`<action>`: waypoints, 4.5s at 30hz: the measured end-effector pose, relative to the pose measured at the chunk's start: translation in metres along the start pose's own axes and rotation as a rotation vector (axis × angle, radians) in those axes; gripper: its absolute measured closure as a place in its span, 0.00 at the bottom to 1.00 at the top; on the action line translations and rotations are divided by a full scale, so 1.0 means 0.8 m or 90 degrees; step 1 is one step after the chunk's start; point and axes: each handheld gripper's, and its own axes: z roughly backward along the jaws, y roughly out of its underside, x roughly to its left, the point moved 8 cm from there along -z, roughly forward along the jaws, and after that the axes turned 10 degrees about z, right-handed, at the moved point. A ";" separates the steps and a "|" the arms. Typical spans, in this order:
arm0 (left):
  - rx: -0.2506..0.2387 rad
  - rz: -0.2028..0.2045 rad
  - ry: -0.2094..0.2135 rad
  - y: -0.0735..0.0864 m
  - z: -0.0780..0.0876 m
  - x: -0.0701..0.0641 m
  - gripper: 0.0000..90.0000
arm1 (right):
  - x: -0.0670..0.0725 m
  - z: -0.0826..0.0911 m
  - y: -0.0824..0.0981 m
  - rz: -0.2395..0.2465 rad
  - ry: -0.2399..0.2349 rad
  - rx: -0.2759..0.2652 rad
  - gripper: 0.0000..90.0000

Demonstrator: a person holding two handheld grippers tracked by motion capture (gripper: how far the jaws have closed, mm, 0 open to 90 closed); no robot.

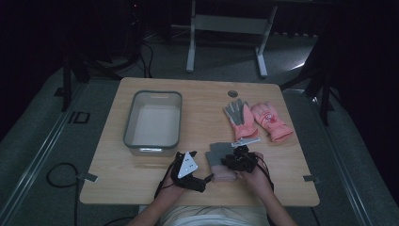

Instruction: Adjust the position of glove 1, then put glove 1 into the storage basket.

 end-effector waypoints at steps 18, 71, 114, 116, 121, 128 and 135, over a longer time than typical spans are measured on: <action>0.094 -0.077 0.074 -0.034 -0.023 -0.039 0.10 | -0.062 0.041 -0.019 -0.071 0.042 -0.041 0.69; 0.246 -0.307 0.148 -0.068 -0.019 -0.010 0.79 | -0.036 0.013 -0.089 -0.120 -0.118 -0.110 0.83; 0.294 -0.394 0.011 -0.122 0.099 0.172 0.78 | 0.040 -0.038 -0.304 -0.033 -0.135 -0.199 0.83; 0.297 -0.393 0.010 -0.119 0.099 0.177 0.78 | 0.042 -0.044 -0.307 -0.034 -0.139 -0.195 0.83; 0.331 -0.389 0.008 -0.096 0.102 0.211 0.78 | 0.049 -0.088 -0.318 -0.051 -0.157 -0.175 0.83; 0.324 -0.397 0.025 -0.075 0.097 0.234 0.77 | 0.049 -0.118 -0.323 -0.056 -0.148 -0.147 0.83; 0.363 -0.384 0.053 -0.049 0.085 0.251 0.76 | 0.054 -0.150 -0.317 -0.058 -0.133 -0.099 0.83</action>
